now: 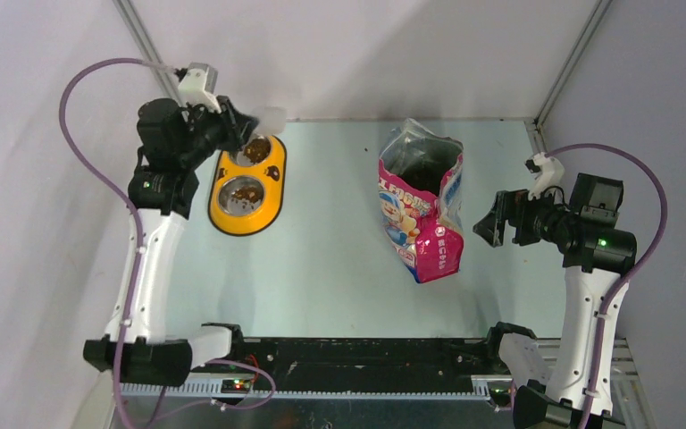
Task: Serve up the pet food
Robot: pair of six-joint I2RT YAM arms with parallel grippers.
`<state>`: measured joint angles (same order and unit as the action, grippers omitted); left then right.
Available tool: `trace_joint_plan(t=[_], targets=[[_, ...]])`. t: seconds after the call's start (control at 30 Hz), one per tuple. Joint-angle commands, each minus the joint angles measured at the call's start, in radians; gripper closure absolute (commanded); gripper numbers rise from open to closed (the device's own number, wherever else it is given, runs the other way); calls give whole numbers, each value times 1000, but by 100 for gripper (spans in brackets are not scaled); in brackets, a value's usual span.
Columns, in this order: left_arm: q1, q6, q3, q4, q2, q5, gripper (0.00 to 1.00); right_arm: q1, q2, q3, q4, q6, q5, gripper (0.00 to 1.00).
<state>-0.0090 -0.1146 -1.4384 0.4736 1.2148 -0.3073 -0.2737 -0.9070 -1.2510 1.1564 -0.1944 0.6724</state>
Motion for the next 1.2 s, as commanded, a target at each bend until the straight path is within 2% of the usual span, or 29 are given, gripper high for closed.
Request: trace_joint_plan(t=[0.0, 0.1, 0.23, 0.33, 0.4, 0.6, 0.73, 0.83, 0.97, 1.07, 1.17], targets=[[-144, -104, -148, -192, -71, -245, 100, -4, -9, -3, -44, 0, -17, 0], [-297, -119, -327, -133, 42, -255, 100, -4, -21, -2, -44, 10, -8, 0], [-483, 8, -477, -20, 184, -217, 100, -9, -32, -10, -36, -6, -39, 0], [-591, 141, -561, 94, 281, -167, 100, -27, -42, -42, -1, -32, -68, 1], [-636, 162, -598, 154, 339, -110, 100, -33, -39, -48, 18, -49, -71, 0], [-757, 236, -718, 330, 496, 57, 100, -36, -11, -9, 27, -83, -62, 1], [-807, 244, -898, 489, 659, 161, 100, -35, -30, -2, 34, -77, -35, 0], [-827, 251, -891, 474, 691, 247, 100, -36, -44, 9, 27, -65, -10, 0], [-850, 267, -971, 454, 803, 333, 100, -36, -48, 36, 10, -43, 16, 1], [-865, 269, -1030, 444, 895, 373, 100, -36, -49, 42, 9, -33, 28, 0], [-888, 288, -1026, 465, 942, 386, 100, -36, -44, 41, 21, -46, 14, 0]])
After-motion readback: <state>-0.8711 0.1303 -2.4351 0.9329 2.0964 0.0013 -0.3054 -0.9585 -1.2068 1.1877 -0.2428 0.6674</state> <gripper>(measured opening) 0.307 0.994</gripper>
